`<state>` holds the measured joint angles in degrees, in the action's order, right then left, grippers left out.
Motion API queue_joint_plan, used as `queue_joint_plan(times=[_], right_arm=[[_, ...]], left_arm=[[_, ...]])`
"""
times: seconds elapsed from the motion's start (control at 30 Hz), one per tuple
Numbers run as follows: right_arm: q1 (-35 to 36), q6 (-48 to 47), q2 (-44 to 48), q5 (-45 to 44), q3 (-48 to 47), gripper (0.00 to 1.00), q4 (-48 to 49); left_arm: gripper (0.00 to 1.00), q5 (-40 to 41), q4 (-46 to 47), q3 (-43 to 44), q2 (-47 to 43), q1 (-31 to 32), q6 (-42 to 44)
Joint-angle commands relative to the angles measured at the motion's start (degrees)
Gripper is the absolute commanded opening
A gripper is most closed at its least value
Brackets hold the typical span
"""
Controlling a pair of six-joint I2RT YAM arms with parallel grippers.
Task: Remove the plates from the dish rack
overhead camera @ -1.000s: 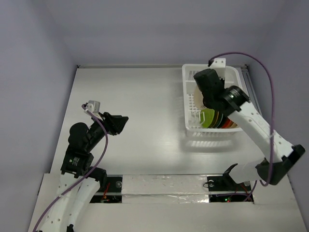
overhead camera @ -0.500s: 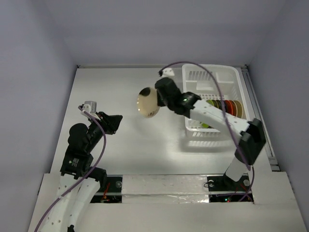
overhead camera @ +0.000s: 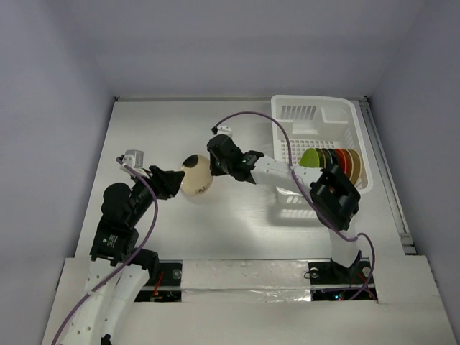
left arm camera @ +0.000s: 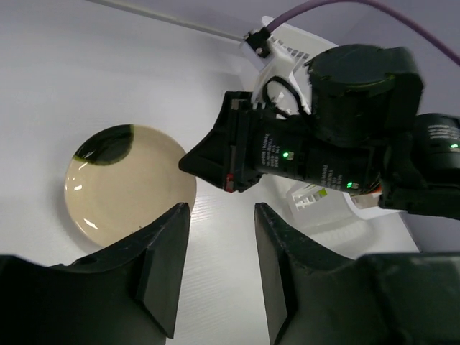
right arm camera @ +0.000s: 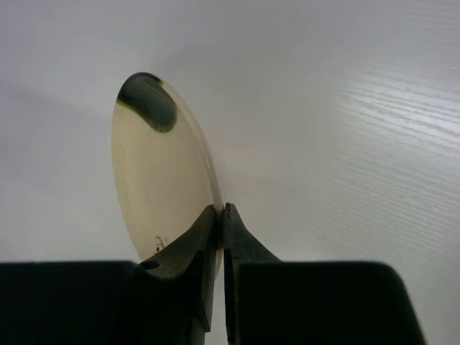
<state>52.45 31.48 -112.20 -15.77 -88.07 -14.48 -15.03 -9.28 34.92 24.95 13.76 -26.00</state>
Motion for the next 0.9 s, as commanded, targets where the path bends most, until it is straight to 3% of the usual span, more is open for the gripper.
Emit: queue_joint_plan(times=[0.0,0.2,0.37,0.53,0.73,0.83,0.87], right_arm=[[-0.3,3.2,-3.1,-1.3,1.7,0.0,5.4],[-0.3,4.8,-5.1,-3.1,4.4,0.04,5.6],[-0.3,5.2,-3.8,-5.7,6.4,0.24,4.7],[-0.3,4.3,-0.7,-6.2,8.2,0.52,3.3],[-0.3,3.4,12.5,-14.4,11.4,0.5,-1.1],[-1.0,1.5,22.9,-19.7,13.8,0.3,-3.8],[-2.2,1.0,25.3,-21.1,14.3,0.14,-4.8]], left_arm=[[0.39,-1.1,2.5,0.5,0.3,-0.3,0.1],[0.48,-1.9,2.9,0.2,0.4,-0.3,0.1],[0.49,-2.0,3.0,0.2,0.1,-0.3,0.0],[0.49,-2.2,3.1,0.2,-0.2,-0.3,0.0],[0.49,-2.1,3.1,0.1,-0.3,-0.3,0.1],[0.49,-2.1,3.0,0.2,-0.3,-0.3,0.0],[0.49,-2.1,3.1,0.2,-0.5,-0.3,0.1]])
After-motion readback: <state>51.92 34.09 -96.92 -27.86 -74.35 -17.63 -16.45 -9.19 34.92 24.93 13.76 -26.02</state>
